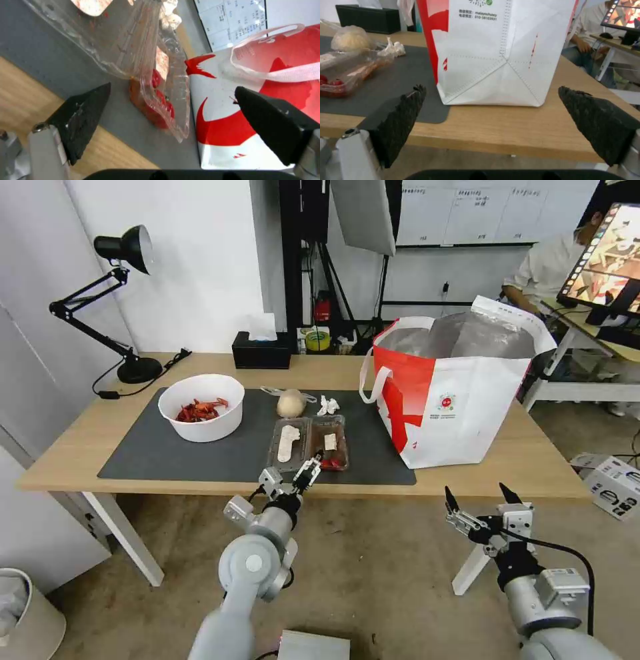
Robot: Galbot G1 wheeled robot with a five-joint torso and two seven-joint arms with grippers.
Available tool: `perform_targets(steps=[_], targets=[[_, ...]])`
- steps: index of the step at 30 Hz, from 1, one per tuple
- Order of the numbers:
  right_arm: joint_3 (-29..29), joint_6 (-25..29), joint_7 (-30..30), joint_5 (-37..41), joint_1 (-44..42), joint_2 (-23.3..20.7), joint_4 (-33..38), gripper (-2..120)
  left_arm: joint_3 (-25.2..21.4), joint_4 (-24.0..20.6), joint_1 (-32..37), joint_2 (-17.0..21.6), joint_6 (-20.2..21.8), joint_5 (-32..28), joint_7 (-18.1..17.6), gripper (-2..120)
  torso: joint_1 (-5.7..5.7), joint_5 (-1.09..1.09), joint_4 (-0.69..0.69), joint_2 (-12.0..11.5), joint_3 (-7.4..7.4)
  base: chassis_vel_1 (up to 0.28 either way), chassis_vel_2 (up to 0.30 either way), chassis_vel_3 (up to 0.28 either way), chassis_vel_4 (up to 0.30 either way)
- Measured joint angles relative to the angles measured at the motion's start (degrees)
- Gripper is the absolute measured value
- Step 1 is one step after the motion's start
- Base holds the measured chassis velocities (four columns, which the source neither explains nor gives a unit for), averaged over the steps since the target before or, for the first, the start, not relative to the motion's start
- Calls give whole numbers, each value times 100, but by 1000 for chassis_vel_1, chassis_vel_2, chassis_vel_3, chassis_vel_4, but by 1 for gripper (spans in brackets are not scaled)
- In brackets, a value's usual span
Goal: Pick up the trash from the table and place it into the takeout bag.
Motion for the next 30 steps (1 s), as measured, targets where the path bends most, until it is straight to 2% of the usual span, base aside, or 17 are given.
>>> perform_targets(steps=[18, 26, 30], targets=[[0, 3, 91, 5, 16, -22, -33, 100, -142, 214, -280, 98, -76, -10, 2, 100, -1, 0, 0, 0, 0, 0, 0, 0, 0], [-5, 5, 92, 5, 17, -21, -50, 100, -186, 216, -302, 150, -83, -11, -1, 100, 0, 0, 0, 0, 0, 0, 0, 0, 0], [-15, 7, 92, 4, 32, -13, -66, 100, -192, 79, -275, 191, -85, 0, 9, 100, 0, 0, 0, 0, 0, 0, 0, 0, 0]])
